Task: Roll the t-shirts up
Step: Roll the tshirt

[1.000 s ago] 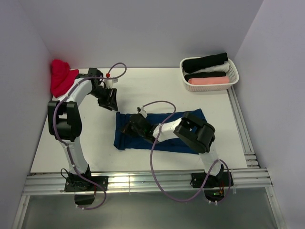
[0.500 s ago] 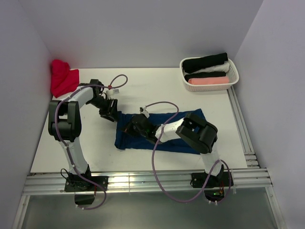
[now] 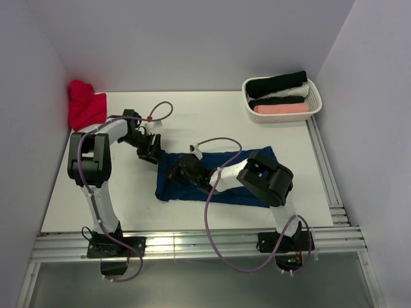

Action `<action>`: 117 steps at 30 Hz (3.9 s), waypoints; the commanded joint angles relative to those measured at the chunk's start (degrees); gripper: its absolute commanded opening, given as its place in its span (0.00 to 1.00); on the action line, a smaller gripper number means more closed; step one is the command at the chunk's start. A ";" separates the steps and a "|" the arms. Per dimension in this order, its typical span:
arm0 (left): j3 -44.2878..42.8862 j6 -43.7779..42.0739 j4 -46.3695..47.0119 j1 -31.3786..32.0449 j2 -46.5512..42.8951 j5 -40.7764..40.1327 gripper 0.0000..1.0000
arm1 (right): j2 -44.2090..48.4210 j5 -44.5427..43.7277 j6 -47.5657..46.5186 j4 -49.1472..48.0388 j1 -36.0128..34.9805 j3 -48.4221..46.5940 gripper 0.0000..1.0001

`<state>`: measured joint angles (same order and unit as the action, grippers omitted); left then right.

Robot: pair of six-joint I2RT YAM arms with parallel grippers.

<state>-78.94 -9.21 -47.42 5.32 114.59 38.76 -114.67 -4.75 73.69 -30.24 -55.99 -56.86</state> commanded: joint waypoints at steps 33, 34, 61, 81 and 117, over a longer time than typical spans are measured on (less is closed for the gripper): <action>-2.98 4.64 3.30 5.31 5.12 -14.59 0.02 | 8.58 -8.17 -7.33 22.77 -3.69 -8.00 0.55; -3.06 4.64 3.21 5.40 5.12 -14.77 0.02 | 9.02 -8.34 -7.42 23.20 -4.04 -8.09 0.56; -4.56 4.73 2.68 6.10 6.09 -15.65 0.02 | 7.54 -5.79 -1.27 16.00 -9.14 -2.11 0.33; -5.52 3.59 1.80 6.02 5.65 -14.77 0.12 | 2.88 -7.90 3.56 21.00 -9.49 -0.61 0.00; -3.25 -10.74 -8.66 -1.63 9.51 9.75 0.59 | 1.91 -6.06 6.38 24.44 -8.26 1.14 0.00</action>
<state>-83.72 -18.28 -57.52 2.98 122.54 47.40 -112.16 -10.44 80.75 -12.51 -64.58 -58.24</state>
